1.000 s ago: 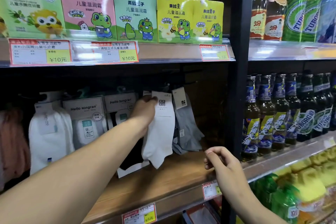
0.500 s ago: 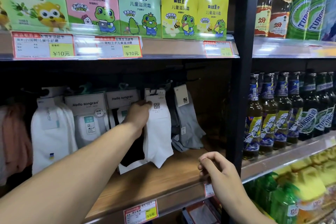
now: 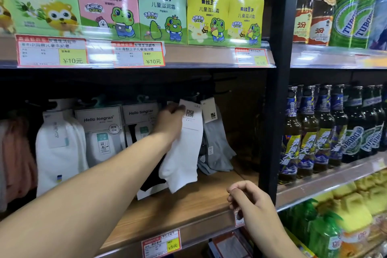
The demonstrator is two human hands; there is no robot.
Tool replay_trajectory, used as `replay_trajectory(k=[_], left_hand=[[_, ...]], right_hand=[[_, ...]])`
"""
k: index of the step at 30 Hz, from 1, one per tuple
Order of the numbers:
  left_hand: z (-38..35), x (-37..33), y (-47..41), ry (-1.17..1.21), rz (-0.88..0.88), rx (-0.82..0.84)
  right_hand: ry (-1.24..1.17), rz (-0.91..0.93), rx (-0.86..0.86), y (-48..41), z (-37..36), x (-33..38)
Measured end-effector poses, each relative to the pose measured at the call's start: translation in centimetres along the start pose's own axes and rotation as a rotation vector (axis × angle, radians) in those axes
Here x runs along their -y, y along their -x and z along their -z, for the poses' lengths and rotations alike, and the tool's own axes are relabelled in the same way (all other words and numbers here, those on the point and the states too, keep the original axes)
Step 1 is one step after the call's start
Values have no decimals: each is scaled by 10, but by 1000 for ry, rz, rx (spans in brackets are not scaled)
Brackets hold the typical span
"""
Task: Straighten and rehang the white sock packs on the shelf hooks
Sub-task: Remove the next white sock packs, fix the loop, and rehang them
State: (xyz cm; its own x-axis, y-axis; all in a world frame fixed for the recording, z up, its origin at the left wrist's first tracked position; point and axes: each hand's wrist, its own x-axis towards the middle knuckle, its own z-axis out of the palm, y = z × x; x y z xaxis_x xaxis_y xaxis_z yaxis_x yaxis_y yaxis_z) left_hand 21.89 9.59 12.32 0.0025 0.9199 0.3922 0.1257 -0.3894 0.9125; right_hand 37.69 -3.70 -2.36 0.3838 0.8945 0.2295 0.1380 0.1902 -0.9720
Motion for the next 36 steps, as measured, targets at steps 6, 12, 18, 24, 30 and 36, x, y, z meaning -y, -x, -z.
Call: replay_trajectory(k=[6, 12, 18, 24, 30, 36], left_hand=[[6, 4, -3, 44, 7, -103], [15, 17, -3, 72, 32, -108], [14, 22, 2, 34, 15, -73], [6, 14, 6, -4, 5, -74], [-4, 8, 4, 105, 37, -84], [1, 14, 5, 113, 30, -67]], right_hand=[[-15, -37, 7, 4, 4, 2], [51, -35, 23, 7, 3, 1], [58, -43, 24, 10, 3, 1], [30, -71, 25, 12, 6, 0], [19, -73, 9, 12, 9, -2], [20, -74, 16, 11, 11, -6]])
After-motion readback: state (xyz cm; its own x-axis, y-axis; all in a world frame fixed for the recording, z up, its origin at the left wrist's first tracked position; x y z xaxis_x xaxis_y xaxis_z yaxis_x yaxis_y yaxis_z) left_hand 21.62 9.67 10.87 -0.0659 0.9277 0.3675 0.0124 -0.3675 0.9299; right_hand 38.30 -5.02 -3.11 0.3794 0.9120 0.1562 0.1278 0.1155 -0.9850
